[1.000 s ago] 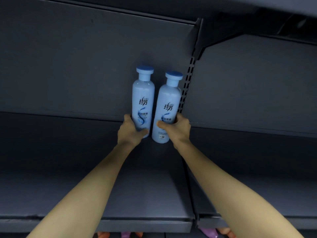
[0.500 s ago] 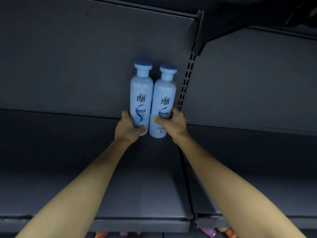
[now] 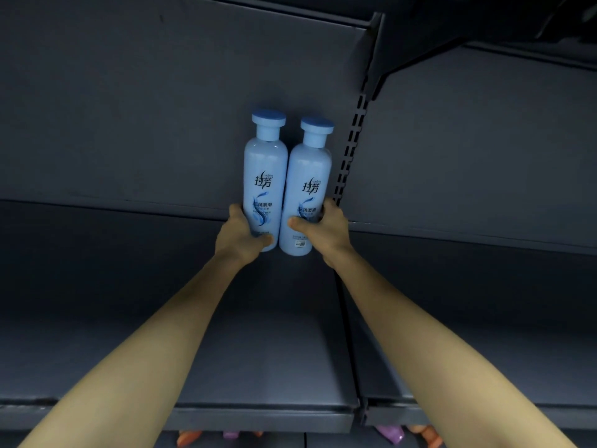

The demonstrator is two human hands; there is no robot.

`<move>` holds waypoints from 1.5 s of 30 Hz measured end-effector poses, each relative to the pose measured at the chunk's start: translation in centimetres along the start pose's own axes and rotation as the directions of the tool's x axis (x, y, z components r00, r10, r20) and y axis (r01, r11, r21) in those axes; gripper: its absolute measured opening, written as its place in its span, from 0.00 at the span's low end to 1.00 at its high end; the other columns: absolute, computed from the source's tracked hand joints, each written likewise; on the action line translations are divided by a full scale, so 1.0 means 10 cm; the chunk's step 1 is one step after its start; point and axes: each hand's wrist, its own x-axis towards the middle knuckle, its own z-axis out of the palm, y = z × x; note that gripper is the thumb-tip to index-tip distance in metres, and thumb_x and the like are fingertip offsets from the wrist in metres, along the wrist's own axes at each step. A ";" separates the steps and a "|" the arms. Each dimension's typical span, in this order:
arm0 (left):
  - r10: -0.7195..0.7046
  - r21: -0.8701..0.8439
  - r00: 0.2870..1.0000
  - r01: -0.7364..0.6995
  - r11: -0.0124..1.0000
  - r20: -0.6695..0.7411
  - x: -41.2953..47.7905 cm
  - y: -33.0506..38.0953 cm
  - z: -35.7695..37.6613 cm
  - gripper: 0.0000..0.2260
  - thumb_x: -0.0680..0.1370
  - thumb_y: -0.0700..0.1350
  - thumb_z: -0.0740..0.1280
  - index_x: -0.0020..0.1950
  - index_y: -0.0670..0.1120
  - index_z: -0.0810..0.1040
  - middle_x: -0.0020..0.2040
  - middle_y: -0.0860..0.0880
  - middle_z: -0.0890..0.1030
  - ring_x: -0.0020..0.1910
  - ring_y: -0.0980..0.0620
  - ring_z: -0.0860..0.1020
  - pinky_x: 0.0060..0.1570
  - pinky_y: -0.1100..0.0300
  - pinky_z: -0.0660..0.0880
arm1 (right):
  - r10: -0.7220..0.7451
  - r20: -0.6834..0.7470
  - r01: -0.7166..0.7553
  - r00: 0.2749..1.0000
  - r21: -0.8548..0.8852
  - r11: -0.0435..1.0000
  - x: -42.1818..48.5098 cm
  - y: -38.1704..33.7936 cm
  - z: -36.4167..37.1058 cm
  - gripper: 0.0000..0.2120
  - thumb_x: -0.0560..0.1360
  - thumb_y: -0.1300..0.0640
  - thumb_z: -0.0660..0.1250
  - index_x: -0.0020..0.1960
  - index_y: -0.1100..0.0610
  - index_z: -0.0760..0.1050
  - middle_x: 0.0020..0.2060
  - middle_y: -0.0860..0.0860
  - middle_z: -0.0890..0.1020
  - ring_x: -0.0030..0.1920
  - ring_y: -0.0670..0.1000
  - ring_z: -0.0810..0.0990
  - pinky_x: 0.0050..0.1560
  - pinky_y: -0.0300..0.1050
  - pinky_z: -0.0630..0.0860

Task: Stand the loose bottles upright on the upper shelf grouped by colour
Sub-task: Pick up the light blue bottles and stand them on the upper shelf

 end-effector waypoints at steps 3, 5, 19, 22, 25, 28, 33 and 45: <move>0.000 -0.003 1.000 0.000 1.000 0.008 0.00 0.00 0.00 0.24 0.71 0.38 0.72 0.61 0.41 0.63 0.62 0.43 0.75 0.60 0.44 0.75 0.55 0.54 0.72 | -0.006 -0.006 0.006 1.000 0.000 1.000 0.00 0.03 0.01 0.23 0.67 0.62 0.75 0.59 0.61 0.72 0.55 0.55 0.80 0.51 0.49 0.78 0.54 0.49 0.78; -0.003 0.008 1.000 0.003 1.000 0.015 0.01 0.00 0.00 0.23 0.72 0.38 0.72 0.61 0.41 0.63 0.62 0.43 0.75 0.61 0.44 0.74 0.57 0.52 0.73 | -0.008 -0.008 0.008 1.000 -0.010 1.000 -0.01 0.04 0.02 0.23 0.67 0.61 0.75 0.60 0.61 0.71 0.55 0.54 0.80 0.51 0.49 0.78 0.54 0.50 0.78; 0.014 0.057 0.999 -0.016 0.998 0.041 0.02 -0.01 -0.01 0.24 0.73 0.38 0.71 0.62 0.40 0.63 0.62 0.42 0.74 0.61 0.43 0.74 0.57 0.50 0.73 | -0.001 -0.006 0.001 1.000 -0.106 0.994 -0.05 0.00 0.00 0.23 0.68 0.58 0.75 0.59 0.61 0.70 0.56 0.55 0.79 0.55 0.53 0.79 0.54 0.49 0.78; 0.021 0.051 0.999 -0.023 0.998 0.050 0.02 -0.02 -0.02 0.24 0.73 0.38 0.71 0.63 0.40 0.63 0.62 0.42 0.74 0.61 0.43 0.74 0.57 0.51 0.73 | -0.001 0.004 0.001 1.000 -0.126 0.992 -0.05 -0.01 -0.02 0.24 0.69 0.57 0.75 0.60 0.62 0.70 0.56 0.55 0.79 0.56 0.53 0.78 0.52 0.45 0.76; 0.028 0.045 0.998 -0.030 0.999 0.060 0.02 -0.01 -0.02 0.24 0.73 0.38 0.71 0.63 0.40 0.62 0.63 0.42 0.74 0.61 0.43 0.73 0.56 0.53 0.71 | -0.011 -0.009 0.009 1.000 -0.142 0.990 -0.06 -0.02 -0.02 0.24 0.68 0.57 0.75 0.60 0.62 0.71 0.56 0.55 0.79 0.56 0.53 0.79 0.53 0.46 0.77; 0.042 0.050 0.997 -0.046 0.998 0.071 0.02 -0.01 -0.02 0.24 0.73 0.38 0.70 0.64 0.40 0.62 0.63 0.43 0.73 0.62 0.44 0.73 0.55 0.54 0.71 | -0.019 -0.023 0.015 1.000 -0.146 0.989 -0.06 -0.04 -0.03 0.23 0.68 0.58 0.75 0.59 0.62 0.72 0.56 0.55 0.80 0.56 0.53 0.79 0.54 0.47 0.77; 0.039 0.066 0.996 -0.045 0.997 0.082 0.02 -0.03 -0.03 0.24 0.73 0.38 0.70 0.63 0.40 0.62 0.63 0.42 0.73 0.61 0.43 0.73 0.56 0.53 0.72 | -0.012 -0.012 0.009 1.000 -0.158 0.987 -0.05 -0.04 -0.03 0.24 0.68 0.57 0.75 0.59 0.63 0.71 0.57 0.56 0.79 0.56 0.54 0.79 0.55 0.50 0.77; 0.019 0.173 0.996 -0.034 0.984 0.089 -0.06 -0.02 -0.02 0.23 0.75 0.42 0.69 0.65 0.40 0.62 0.65 0.41 0.71 0.63 0.42 0.73 0.58 0.50 0.71 | 0.054 0.061 -0.034 0.997 -0.296 0.955 -0.18 -0.12 -0.04 0.22 0.76 0.55 0.67 0.65 0.63 0.65 0.61 0.57 0.76 0.61 0.57 0.76 0.56 0.47 0.74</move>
